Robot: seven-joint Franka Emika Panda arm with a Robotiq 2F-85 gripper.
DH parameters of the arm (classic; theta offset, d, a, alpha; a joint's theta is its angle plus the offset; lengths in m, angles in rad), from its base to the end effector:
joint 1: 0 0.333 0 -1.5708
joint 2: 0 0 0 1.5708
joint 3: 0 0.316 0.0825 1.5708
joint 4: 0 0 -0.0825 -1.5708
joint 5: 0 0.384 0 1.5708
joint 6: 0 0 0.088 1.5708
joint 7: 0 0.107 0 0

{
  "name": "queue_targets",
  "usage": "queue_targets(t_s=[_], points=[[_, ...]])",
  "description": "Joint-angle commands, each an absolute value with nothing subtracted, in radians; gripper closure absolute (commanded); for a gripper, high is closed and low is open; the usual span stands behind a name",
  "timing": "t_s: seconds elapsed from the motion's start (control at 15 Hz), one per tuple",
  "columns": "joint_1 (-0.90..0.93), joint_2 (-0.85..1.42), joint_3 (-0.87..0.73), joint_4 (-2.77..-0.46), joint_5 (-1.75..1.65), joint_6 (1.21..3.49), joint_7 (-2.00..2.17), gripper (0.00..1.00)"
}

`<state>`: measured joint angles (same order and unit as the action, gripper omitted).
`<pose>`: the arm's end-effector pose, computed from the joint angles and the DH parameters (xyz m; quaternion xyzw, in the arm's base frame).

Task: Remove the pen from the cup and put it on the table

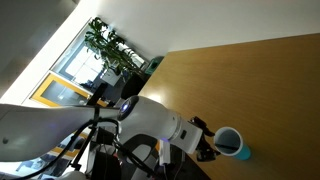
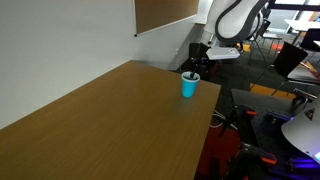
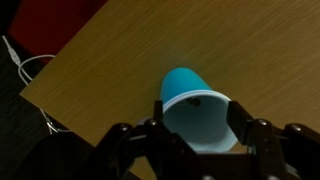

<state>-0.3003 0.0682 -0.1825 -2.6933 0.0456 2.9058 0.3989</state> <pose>0.3750 -0.2010 0.2239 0.8928 -0.4445 0.0727 0.0023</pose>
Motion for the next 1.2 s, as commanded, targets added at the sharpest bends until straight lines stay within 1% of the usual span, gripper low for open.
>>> queue_targets(t_s=[0.0, 0.07, 0.13, 0.2, 0.33, 0.4, 0.47, 0.53, 0.6, 0.67, 0.73, 0.93, 1.0, 1.07, 1.13], points=[[-0.260, 0.107, -0.206, -2.670, 0.105, 2.938, 0.387, 0.40], [-0.256, 0.112, -0.208, -2.668, 0.115, 2.942, 0.385, 0.48], [-0.254, 0.115, -0.210, -2.666, 0.123, 2.942, 0.384, 0.59], [-0.251, 0.117, -0.212, -2.665, 0.130, 2.944, 0.383, 0.61], [-0.247, 0.118, -0.217, -2.664, 0.140, 2.948, 0.382, 0.79], [-0.246, 0.119, -0.220, -2.663, 0.143, 2.951, 0.381, 0.84], [-0.244, 0.119, -0.225, -2.663, 0.143, 2.953, 0.383, 0.96], [-0.243, 0.119, -0.227, -2.663, 0.145, 2.957, 0.382, 0.99], [-0.243, 0.119, -0.228, -2.663, 0.146, 2.957, 0.381, 1.00], [-0.242, 0.120, -0.229, -2.661, 0.147, 2.958, 0.382, 1.00], [-0.242, 0.120, -0.229, -2.660, 0.149, 2.958, 0.382, 0.98], [-0.240, 0.121, -0.230, -2.657, 0.150, 2.960, 0.382, 0.98], [-0.240, 0.122, -0.230, -2.655, 0.149, 2.957, 0.382, 0.92], [-0.239, 0.124, -0.230, -2.653, 0.149, 2.957, 0.383, 0.91], [-0.238, 0.123, -0.230, -2.653, 0.151, 2.958, 0.384, 0.96]])
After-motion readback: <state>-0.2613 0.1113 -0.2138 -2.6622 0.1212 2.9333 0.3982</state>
